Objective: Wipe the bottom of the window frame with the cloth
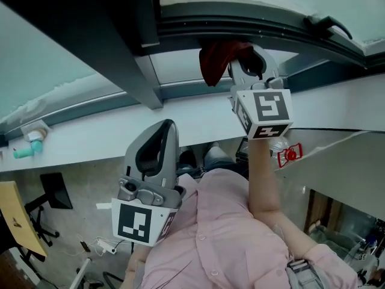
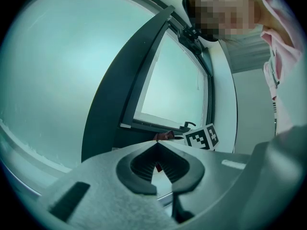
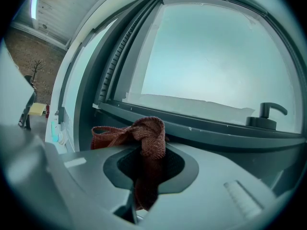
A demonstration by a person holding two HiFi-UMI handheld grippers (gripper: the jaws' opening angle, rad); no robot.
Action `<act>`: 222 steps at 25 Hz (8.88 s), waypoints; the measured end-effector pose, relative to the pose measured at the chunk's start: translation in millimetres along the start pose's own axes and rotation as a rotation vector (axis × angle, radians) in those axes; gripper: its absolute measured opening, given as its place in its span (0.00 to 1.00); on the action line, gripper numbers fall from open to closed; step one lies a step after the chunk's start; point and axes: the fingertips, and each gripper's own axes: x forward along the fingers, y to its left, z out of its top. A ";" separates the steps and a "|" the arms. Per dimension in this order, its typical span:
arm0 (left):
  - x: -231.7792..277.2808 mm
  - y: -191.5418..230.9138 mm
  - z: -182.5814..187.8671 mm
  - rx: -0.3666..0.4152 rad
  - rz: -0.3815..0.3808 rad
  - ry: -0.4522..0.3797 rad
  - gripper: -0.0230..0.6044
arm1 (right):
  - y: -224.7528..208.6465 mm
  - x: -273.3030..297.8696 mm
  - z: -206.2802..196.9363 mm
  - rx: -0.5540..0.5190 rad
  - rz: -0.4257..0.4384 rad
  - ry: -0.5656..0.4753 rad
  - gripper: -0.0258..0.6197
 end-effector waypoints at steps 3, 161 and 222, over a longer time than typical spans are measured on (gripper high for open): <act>4.0 1.2 4.0 0.002 -0.005 -0.006 0.03 | -6.1 -1.5 -0.6 -0.002 -0.020 0.013 0.14; 96.9 -161.5 -25.7 0.087 0.094 -0.020 0.03 | -237.8 -228.4 -90.1 0.113 -0.136 0.043 0.14; 143.7 -212.7 -4.8 0.075 0.085 -0.102 0.03 | -326.4 -325.2 -67.1 0.128 -0.247 0.029 0.14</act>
